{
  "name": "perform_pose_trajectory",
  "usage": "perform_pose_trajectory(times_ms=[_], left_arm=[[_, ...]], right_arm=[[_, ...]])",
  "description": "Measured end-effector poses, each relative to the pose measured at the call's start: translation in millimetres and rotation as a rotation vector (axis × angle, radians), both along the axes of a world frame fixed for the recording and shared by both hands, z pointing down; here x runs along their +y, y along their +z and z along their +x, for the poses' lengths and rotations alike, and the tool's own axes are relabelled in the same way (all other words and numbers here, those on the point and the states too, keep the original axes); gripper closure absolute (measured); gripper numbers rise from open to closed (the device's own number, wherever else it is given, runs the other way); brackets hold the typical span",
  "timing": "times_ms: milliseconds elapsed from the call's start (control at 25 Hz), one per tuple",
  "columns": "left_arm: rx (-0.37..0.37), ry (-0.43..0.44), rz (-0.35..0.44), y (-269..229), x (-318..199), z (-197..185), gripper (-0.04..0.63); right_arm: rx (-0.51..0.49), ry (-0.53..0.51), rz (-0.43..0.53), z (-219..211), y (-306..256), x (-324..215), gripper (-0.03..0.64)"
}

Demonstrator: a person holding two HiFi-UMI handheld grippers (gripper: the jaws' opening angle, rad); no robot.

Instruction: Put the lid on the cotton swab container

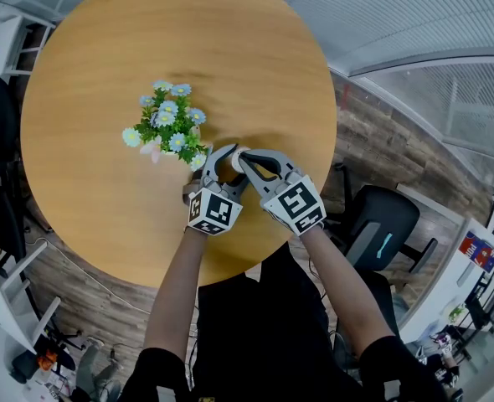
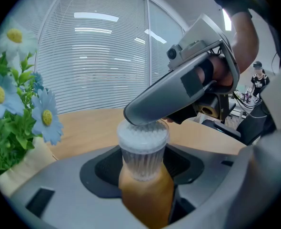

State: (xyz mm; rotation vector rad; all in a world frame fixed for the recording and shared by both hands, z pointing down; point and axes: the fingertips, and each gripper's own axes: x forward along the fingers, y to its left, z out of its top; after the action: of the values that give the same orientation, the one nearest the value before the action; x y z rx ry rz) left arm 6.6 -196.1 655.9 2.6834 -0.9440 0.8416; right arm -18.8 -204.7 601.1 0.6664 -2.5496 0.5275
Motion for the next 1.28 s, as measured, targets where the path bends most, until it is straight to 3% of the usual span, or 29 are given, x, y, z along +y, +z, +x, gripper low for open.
perform_pose_trajectory(times_ms=[560,760,1040,1280], left_arm=[[-0.004,0.004,-0.001,1.4,0.1,-0.3,0.333],[-0.007,0.017,-0.004,1.1,1.8,1.9,0.331],[-0.002,0.055,-0.005,-3.1,8.6,4.2,0.248],[0.017,0.019,-0.007,-11.7,11.0,0.1,0.239]], right_arm=[[-0.066,0.035,0.035,0.4,-6.2,3.3,0.606],[-0.095,0.026,0.114,6.7,-25.2,12.7,0.551],[-0.084,0.031,0.094,25.9,-19.1,26.5,0.54],[-0.064,0.049,0.079,36.0,-15.3,36.0,0.54]])
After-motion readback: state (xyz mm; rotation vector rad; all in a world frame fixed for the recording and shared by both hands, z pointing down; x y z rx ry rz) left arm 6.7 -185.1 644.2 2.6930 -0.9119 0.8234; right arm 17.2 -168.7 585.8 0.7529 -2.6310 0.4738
